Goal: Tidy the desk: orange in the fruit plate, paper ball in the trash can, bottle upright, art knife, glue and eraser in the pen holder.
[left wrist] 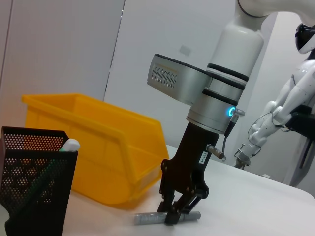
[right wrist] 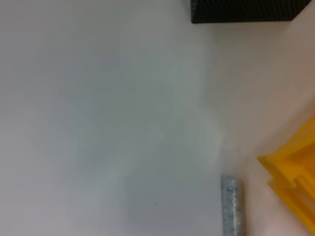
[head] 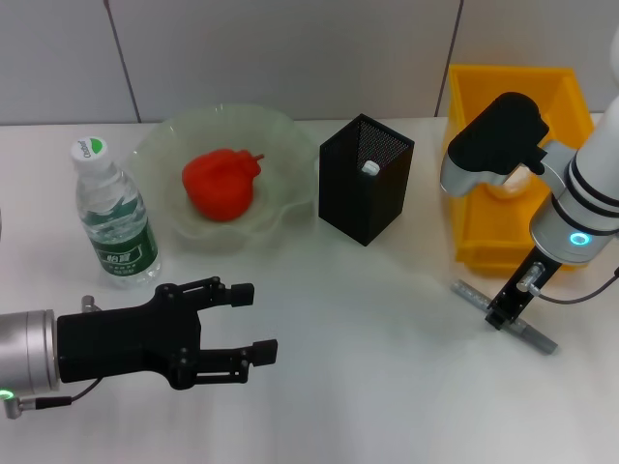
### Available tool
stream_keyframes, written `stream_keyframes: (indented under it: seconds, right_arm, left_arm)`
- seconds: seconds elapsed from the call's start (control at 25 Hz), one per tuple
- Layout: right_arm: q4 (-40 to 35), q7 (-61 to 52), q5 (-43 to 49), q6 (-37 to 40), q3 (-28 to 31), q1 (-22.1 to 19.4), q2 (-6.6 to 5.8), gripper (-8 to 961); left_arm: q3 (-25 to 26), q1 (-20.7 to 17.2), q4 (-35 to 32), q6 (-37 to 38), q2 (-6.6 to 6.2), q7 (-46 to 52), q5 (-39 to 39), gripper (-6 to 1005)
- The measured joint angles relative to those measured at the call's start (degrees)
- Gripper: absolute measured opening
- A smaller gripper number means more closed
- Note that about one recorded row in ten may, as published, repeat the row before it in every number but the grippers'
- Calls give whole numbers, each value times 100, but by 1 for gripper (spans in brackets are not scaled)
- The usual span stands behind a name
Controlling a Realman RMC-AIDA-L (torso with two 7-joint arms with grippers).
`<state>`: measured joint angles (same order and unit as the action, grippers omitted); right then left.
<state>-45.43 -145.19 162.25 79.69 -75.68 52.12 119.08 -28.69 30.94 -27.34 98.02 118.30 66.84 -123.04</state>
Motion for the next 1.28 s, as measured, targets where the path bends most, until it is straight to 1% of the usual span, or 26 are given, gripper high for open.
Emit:
stream_keyframes:
  seconds: [0.2,0.4,0.6,0.72,0.92,1.0,1.12,1.28]
  right_arm:
    - [3,11,0,-28,-7,0,0,204]
    - [-44,111,-34,-20,5,0,2,151]
    - [-388,547,-467,216,0,-101,17,138]
    - [-881,806,-810,334,-17,-320,23,137]
    - [-1872,1523,-1695,359,24,-912,8,135]
    - [-2154,1864,-2099,347,62,-1139,0,135]
    - [-2387,2474,-2815,274,287,-1408,0,134]
    - [-2246,3373,-3936,108,887,-1627,4,133]
  left_arm:
    - [13,8,0,-8,0,3,-1,847]
    - [20,9,0,-15,0,4,-1,847]
    - [16,9,0,-15,0,4,-1,847]
    - [14,9,-1,-6,-9,4,-1,847]
    - [23,3,-7,-5,-9,4,-1,847]
    - [23,3,-7,-5,-9,4,-1,847]
    - [38,-5,-9,-2,-9,4,-1,847]
    - [34,8,-9,12,-9,4,-1,847]
